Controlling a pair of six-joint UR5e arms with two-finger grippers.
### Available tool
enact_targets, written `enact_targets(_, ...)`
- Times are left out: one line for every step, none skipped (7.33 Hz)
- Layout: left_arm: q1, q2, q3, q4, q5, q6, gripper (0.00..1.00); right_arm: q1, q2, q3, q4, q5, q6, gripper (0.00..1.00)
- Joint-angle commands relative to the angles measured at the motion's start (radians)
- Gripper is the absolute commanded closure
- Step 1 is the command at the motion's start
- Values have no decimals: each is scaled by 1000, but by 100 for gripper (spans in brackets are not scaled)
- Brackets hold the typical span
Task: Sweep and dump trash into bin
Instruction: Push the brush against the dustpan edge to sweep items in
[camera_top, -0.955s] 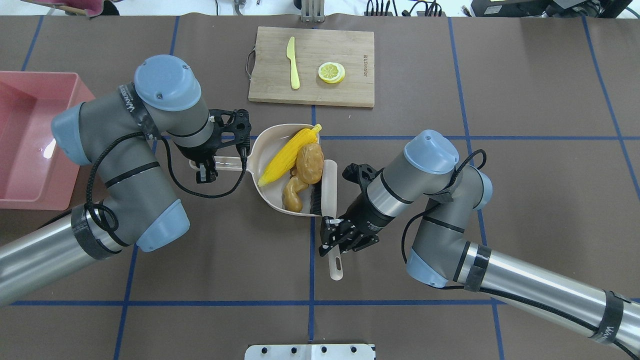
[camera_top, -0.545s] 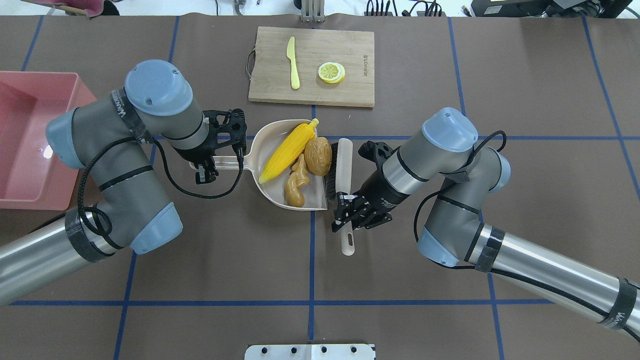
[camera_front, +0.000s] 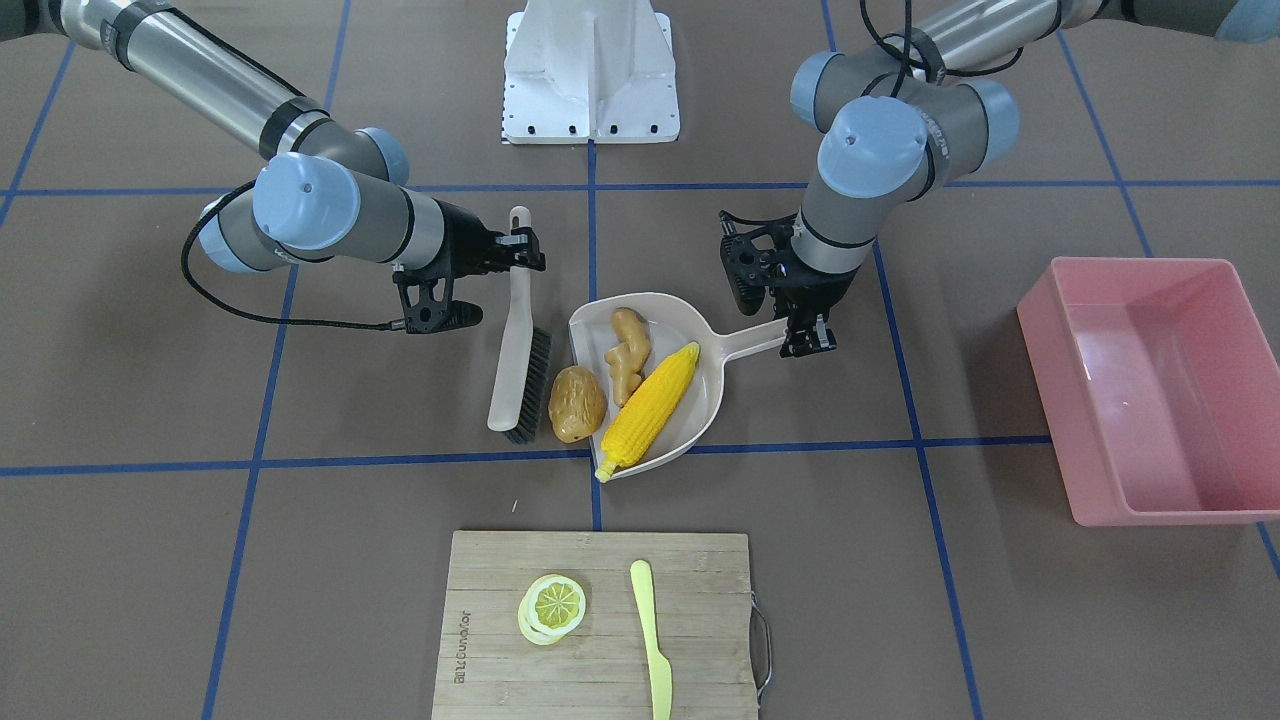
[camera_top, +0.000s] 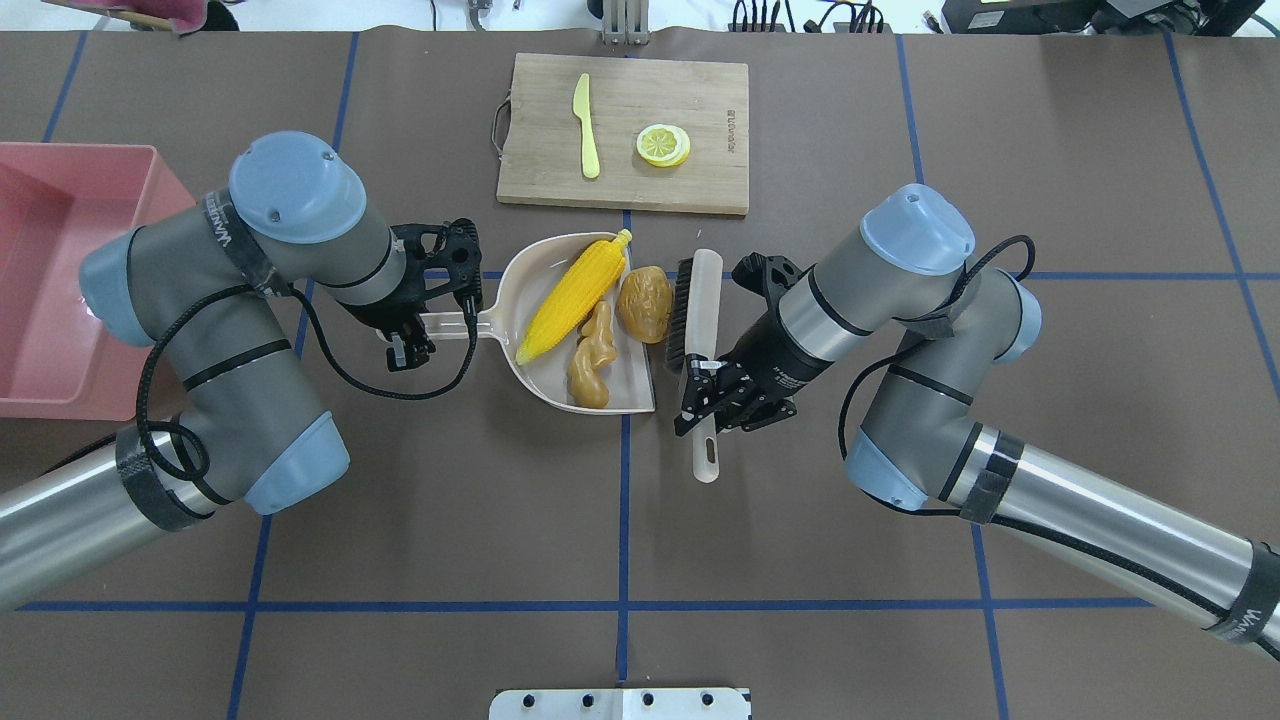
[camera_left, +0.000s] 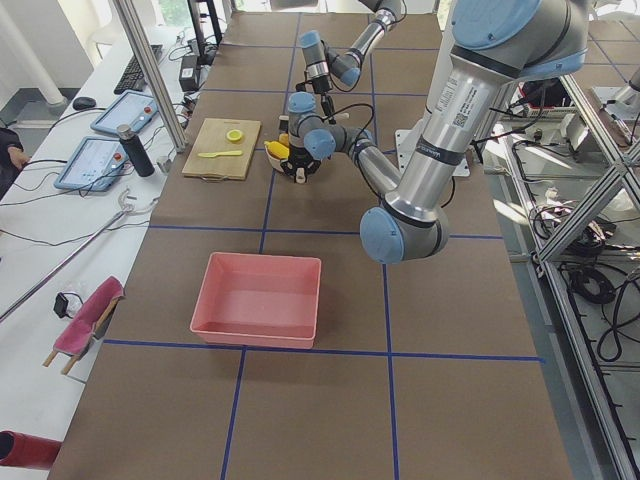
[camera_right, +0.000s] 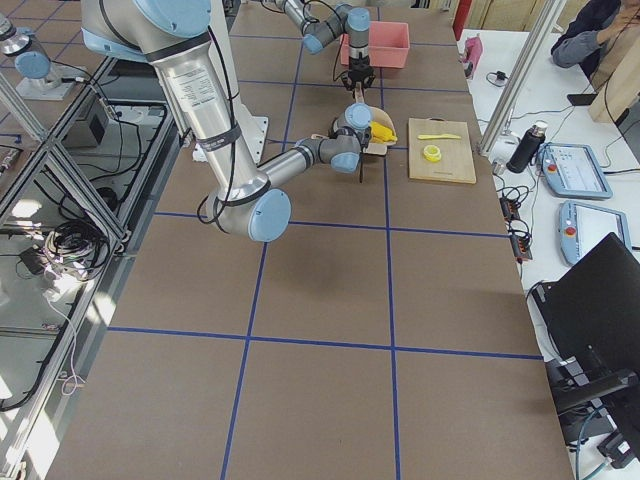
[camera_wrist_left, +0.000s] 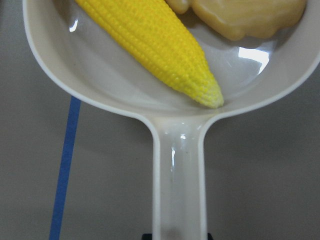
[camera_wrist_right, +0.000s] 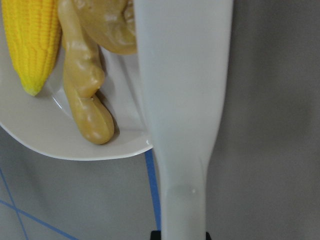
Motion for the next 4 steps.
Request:
enact_targets(0,20,-1,-41,0,-27,100,5,-10,-1,-7,3,-4,100)
enact_targets(-2,20,-1,-45,0,-29,100,12,-15,1,-8,4,-5,100)
enact_targets(-2,20,0,-52,2,-33,100,17,-16,1,-8,4,-5,100)
enact_targets(0,27,0,-66,5,-59,100,17,-16,-1,-8,4,-7,100)
